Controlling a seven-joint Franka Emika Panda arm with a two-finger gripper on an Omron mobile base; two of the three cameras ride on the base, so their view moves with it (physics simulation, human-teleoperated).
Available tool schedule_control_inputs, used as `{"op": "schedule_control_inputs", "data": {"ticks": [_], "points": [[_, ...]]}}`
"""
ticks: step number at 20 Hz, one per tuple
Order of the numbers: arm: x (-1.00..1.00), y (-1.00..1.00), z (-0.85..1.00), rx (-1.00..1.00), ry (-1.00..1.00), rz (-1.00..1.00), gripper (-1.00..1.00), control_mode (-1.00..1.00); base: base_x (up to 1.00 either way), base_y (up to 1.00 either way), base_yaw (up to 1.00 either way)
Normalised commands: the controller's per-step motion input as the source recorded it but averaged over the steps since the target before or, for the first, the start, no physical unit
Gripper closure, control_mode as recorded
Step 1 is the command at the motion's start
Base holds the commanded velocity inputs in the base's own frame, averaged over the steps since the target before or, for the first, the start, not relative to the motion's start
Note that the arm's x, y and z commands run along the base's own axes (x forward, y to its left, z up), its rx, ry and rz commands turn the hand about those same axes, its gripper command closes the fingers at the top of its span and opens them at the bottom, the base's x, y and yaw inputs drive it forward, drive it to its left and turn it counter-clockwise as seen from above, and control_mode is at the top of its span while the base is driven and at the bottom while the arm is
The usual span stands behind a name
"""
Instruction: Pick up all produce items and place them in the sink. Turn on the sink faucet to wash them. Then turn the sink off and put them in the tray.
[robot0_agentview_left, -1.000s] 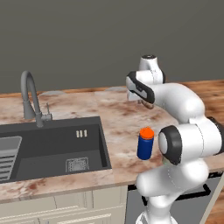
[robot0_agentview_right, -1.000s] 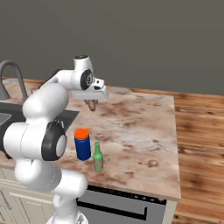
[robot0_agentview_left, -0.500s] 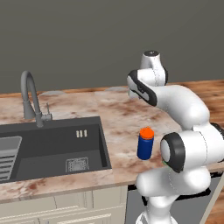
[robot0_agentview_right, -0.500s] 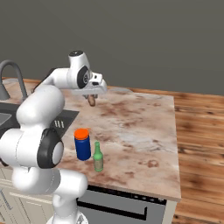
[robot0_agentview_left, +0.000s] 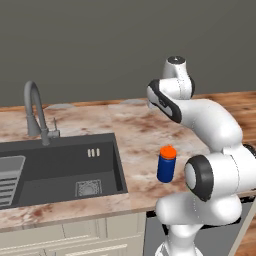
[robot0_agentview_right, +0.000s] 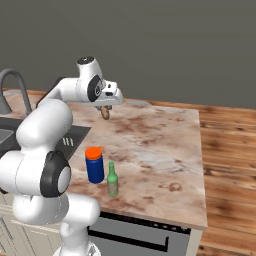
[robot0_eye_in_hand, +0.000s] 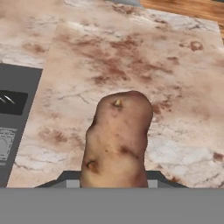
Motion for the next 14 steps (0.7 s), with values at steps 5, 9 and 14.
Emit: {"op": "schedule_control_inputs", "data": {"ticks": [5, 9, 14], "points": [[0.00, 0.00, 0.00, 0.00, 0.00, 0.00, 1.00, 1.00, 0.00, 0.38, 0.00], [0.00, 0.00, 0.00, 0.00, 0.00, 0.00, 1.00, 1.00, 0.00, 0.51, 0.00], [0.00, 0.00, 0.00, 0.00, 0.00, 0.00, 1.00, 1.00, 0.00, 0.51, 0.01]]}}
